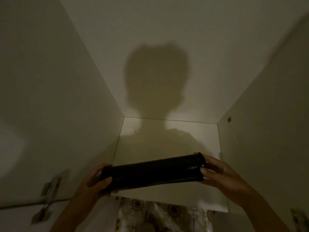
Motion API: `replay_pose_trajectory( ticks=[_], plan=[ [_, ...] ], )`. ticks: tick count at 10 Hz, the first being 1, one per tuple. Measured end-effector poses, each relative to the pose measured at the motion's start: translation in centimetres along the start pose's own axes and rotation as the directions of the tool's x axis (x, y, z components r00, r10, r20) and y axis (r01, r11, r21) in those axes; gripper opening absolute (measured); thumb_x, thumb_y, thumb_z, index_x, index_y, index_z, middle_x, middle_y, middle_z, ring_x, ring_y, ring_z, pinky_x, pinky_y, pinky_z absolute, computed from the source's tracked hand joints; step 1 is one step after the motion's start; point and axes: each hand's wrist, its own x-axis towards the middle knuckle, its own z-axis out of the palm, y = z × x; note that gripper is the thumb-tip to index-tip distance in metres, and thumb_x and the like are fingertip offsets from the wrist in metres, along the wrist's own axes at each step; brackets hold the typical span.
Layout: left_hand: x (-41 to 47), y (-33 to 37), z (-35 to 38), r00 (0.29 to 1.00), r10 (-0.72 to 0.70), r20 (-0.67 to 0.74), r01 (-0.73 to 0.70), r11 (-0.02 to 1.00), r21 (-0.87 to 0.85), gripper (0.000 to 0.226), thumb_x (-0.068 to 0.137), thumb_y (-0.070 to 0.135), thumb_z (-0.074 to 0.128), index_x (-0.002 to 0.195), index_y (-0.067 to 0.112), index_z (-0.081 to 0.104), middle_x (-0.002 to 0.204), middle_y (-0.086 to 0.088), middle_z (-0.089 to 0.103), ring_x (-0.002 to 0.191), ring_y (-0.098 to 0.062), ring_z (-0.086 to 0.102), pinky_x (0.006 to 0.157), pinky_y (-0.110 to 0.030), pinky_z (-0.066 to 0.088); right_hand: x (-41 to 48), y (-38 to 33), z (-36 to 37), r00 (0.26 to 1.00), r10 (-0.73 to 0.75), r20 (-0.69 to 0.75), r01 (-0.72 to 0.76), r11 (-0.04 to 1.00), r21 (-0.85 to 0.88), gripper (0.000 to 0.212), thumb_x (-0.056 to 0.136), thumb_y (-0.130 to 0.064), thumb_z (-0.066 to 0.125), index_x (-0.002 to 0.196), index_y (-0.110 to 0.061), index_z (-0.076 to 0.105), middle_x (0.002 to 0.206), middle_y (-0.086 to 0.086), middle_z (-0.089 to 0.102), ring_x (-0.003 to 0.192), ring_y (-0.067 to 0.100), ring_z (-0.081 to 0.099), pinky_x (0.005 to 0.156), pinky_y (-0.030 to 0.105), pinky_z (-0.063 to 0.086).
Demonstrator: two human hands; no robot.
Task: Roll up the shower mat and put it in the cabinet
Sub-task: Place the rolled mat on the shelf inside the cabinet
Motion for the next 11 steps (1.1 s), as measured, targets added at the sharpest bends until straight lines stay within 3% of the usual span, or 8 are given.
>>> replay_pose_trajectory(
  ticks=[3,4,6,7,8,9,10,11],
  plan=[
    [20.9,-4.6,1.7,0.973,-0.181,0.146,0.180,0.983,0.018,0.061,0.071,0.019,0.081,0.128,0.022,0.060,0.117,-0.009,0.070,0.096,-0.045,0.068,0.072,-0.038,0.061,18.1,8.6,-4.0,0.963,0.139,-0.229,-0.115,0.987,0.113,0.039,0.079,-0.037,0.072,0.113,-0.017,0.073,0.114,0.014,0.072,0.104,0.033,0.069,0.078,0.037,0.060],
    [28.3,-6.9,1.4,0.967,-0.253,0.039,0.254,0.966,-0.043,0.061,0.068,0.024,0.084,0.123,0.009,0.062,0.111,-0.015,0.072,0.090,-0.037,0.071,0.064,-0.031,0.060,25.3,12.7,-3.9,0.938,0.237,-0.252,-0.192,0.962,0.192,0.030,0.084,-0.031,0.072,0.106,-0.012,0.076,0.113,0.016,0.072,0.103,0.032,0.069,0.075,0.035,0.060],
    [41.3,-10.0,1.8,0.906,-0.384,-0.176,0.347,0.914,-0.208,0.043,0.085,0.025,0.071,0.123,0.008,0.061,0.106,-0.008,0.068,0.092,-0.023,0.066,0.063,-0.032,0.056,38.2,15.3,-2.2,0.905,0.277,-0.323,-0.217,0.954,0.209,0.019,0.081,-0.026,0.074,0.096,-0.015,0.078,0.107,0.013,0.074,0.095,0.022,0.072,0.075,0.034,0.061],
    [46.2,-10.7,2.5,0.841,-0.416,-0.346,0.328,0.901,-0.284,0.057,0.084,0.031,0.073,0.131,0.004,0.054,0.123,-0.014,0.059,0.106,-0.030,0.061,0.061,-0.033,0.052,43.0,14.5,-0.4,0.862,0.316,-0.397,-0.213,0.936,0.282,0.024,0.085,-0.021,0.072,0.103,-0.005,0.067,0.104,0.013,0.070,0.091,0.025,0.070,0.064,0.029,0.061],
    [50.1,-10.3,3.2,0.805,-0.375,-0.459,0.187,0.896,-0.404,0.054,0.080,0.026,0.076,0.127,0.006,0.057,0.121,-0.011,0.060,0.098,-0.027,0.062,0.061,-0.032,0.052,46.3,12.9,0.6,0.844,0.308,-0.440,-0.182,0.935,0.305,0.019,0.087,-0.018,0.071,0.098,-0.005,0.063,0.099,0.011,0.067,0.087,0.023,0.067,0.053,0.025,0.059],
    [52.6,-10.3,3.6,0.800,-0.383,-0.462,0.151,0.874,-0.462,0.047,0.082,0.019,0.073,0.125,0.005,0.059,0.127,-0.013,0.061,0.106,-0.027,0.062,0.081,-0.036,0.052,48.5,11.9,1.2,0.844,0.269,-0.465,-0.171,0.955,0.242,0.028,0.088,-0.022,0.070,0.108,-0.004,0.062,0.101,0.008,0.066,0.086,0.020,0.066,0.063,0.030,0.061],
    [53.6,-10.9,3.6,0.809,-0.398,-0.432,0.214,0.885,-0.414,0.048,0.083,0.021,0.071,0.126,0.005,0.056,0.131,-0.016,0.059,0.117,-0.030,0.058,0.086,-0.035,0.050,50.0,12.4,0.9,0.797,0.260,-0.546,-0.186,0.965,0.187,0.031,0.085,-0.026,0.075,0.106,-0.005,0.064,0.108,0.012,0.065,0.091,0.024,0.065,0.078,0.041,0.058],
    [53.5,-10.4,3.3,0.776,-0.433,-0.459,0.251,0.879,-0.405,0.055,0.085,0.020,0.071,0.133,0.005,0.050,0.132,-0.015,0.056,0.102,-0.027,0.061,0.085,-0.035,0.050,50.2,12.2,1.4,0.728,0.141,-0.671,-0.250,0.966,-0.069,0.024,0.079,-0.044,0.077,0.085,-0.021,0.070,0.097,0.008,0.070,0.088,0.027,0.067,0.083,0.045,0.058]
  ],
)
